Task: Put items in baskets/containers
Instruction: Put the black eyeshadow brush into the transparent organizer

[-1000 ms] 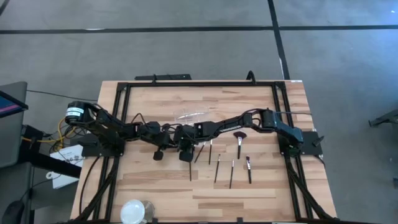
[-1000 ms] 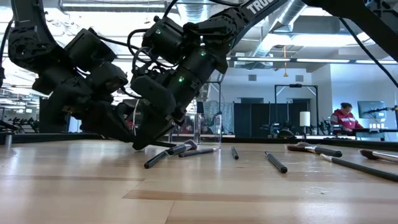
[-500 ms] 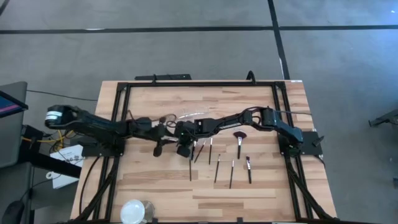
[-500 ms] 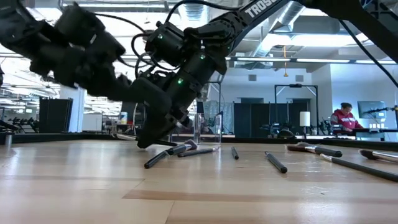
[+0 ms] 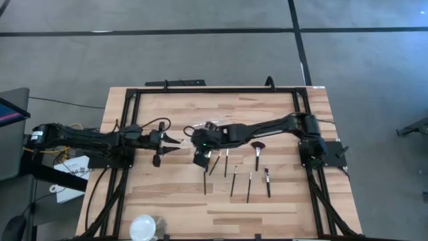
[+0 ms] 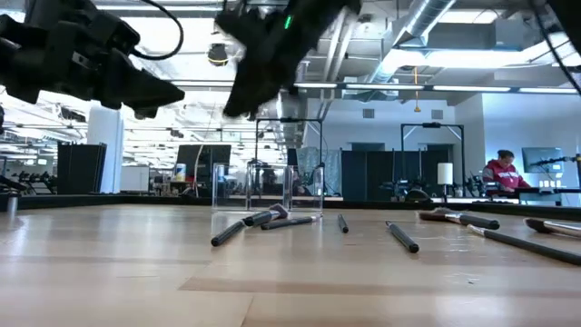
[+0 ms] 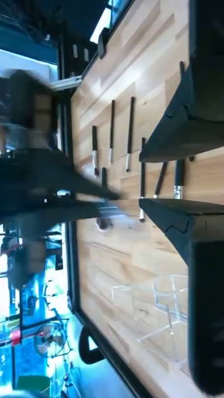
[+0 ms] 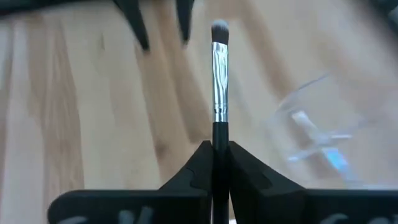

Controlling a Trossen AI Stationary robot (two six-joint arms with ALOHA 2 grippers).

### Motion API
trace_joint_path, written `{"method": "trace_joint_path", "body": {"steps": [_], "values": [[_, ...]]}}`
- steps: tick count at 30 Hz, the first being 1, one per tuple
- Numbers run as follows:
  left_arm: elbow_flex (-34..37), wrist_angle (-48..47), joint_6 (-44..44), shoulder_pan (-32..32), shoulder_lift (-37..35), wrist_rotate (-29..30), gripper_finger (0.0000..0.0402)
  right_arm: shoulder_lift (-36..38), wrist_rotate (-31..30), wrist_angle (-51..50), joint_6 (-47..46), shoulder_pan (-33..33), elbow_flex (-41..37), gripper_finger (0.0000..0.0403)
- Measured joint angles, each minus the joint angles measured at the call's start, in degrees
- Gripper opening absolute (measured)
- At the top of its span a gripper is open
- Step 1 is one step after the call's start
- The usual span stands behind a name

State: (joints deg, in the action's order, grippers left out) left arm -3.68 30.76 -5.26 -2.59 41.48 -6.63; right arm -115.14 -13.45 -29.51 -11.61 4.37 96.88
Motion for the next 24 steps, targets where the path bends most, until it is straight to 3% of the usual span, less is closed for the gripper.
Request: {"method": "trace_joint_path", "body": {"steps": [6,10,13,17,20,24], "values": [[1.1,-0.2,0.0,0.0,-0.1,0.0,0.0102,13.3,-8.6,0.1,10.2,2.4,-0.4,0.0014],[1.8,-0.3,0.0,0.0,-0.1,0.0,0.0102,22.7,-11.3,6.7,13.5,0.8,-10.4,0.0016],[1.8,-0.2,0.2,0.0,0.2,0.0,0.0102,27.7,-8.9,22.8,13.6,-2.9,-25.2,0.0016],[1.8,-0.2,0.2,0.0,0.2,-0.1,0.0102,29.3,2.6,57.5,13.9,-9.6,-46.7,0.0016],[1.8,-0.1,0.2,0.0,0.2,-0.1,0.0102,24.8,7.5,83.6,11.6,-15.2,-57.7,0.002],[1.7,0.3,0.2,0.0,0.3,-0.1,0.0102,15.7,11.2,98.0,5.1,-19.9,-63.1,0.0019]]}}
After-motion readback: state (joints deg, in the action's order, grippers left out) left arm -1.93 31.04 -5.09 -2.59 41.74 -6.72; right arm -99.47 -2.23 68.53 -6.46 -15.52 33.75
